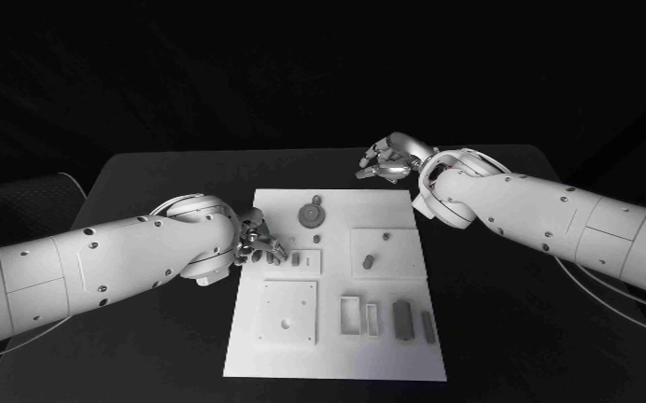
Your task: Assemble the parts on the task board
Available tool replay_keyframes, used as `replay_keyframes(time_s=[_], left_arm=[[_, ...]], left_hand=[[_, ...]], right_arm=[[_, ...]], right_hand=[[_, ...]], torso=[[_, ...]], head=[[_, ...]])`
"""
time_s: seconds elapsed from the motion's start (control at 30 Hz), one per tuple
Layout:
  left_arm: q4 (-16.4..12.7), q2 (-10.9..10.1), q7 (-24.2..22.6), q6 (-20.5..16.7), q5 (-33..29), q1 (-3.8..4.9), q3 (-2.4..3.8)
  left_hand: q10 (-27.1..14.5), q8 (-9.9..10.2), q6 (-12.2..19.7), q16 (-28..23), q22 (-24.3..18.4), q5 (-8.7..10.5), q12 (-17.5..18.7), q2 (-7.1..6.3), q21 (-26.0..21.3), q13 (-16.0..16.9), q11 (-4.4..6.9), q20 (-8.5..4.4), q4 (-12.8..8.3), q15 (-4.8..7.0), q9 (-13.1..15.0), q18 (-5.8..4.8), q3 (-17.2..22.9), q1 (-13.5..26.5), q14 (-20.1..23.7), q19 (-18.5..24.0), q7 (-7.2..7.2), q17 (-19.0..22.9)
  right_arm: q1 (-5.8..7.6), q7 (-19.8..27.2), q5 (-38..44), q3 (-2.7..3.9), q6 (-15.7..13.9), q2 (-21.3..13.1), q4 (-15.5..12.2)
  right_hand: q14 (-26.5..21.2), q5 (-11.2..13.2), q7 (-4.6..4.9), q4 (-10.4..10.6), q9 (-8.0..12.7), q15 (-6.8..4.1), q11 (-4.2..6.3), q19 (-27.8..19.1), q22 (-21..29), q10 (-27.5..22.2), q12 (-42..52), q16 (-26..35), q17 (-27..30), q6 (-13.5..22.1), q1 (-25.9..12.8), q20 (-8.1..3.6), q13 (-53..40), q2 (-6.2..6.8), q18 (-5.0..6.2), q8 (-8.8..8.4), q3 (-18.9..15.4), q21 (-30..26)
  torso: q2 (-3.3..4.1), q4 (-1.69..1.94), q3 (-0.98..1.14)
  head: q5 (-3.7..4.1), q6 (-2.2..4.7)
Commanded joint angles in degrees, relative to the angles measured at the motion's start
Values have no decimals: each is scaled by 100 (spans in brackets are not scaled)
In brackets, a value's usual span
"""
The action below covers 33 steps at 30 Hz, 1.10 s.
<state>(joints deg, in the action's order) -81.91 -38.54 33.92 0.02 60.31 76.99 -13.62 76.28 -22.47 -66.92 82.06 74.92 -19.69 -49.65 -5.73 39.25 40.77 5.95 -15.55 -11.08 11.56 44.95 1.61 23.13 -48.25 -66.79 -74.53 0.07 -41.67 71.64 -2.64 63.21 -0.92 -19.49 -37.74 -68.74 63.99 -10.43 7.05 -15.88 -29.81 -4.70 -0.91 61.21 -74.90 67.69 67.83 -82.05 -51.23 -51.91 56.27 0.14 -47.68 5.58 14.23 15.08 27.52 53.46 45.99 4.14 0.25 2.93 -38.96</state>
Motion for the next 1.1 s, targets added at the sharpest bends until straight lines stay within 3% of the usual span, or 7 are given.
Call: replay_keyframes(time_s=[0.03,0.43,1.1], left_arm=[[-10,2,-60,127,-10,0,2],[-14,2,-52,233,115,0,2],[-5,14,-113,21,93,0,3]], left_hand=[[-16,29,-30,21,111,27,-32,36,0,-1,11,-26,-12,36,-3,110,-24,2,22,8,11,-11],[-14,26,-33,27,112,24,-38,60,5,0,13,-26,-34,39,-2,112,-29,-19,20,4,9,-14],[-6,35,-20,44,107,43,-65,27,10,3,9,-19,25,36,-10,113,-100,96,15,1,14,-24]], right_arm=[[-2,33,14,1,56,0,-8],[-4,37,14,1,60,2,-5],[-6,36,14,1,57,2,-4]], right_hand=[[0,-35,44,39,-7,-31,-5,8,-6,-40,-8,18,6,-1,-55,-15,8,-23,77,-26,6,-21],[0,-35,44,40,-8,-31,-5,9,-7,-40,-7,17,6,-2,-56,-16,8,-23,77,-26,7,-21],[1,-35,44,39,-11,-31,-5,9,-7,-40,-6,17,6,-2,-56,-16,8,-26,77,-27,9,-21]], torso=[[1,2,-3],[1,-2,-2],[0,-2,5]], head=[[1,-9],[0,-15],[5,-7]])
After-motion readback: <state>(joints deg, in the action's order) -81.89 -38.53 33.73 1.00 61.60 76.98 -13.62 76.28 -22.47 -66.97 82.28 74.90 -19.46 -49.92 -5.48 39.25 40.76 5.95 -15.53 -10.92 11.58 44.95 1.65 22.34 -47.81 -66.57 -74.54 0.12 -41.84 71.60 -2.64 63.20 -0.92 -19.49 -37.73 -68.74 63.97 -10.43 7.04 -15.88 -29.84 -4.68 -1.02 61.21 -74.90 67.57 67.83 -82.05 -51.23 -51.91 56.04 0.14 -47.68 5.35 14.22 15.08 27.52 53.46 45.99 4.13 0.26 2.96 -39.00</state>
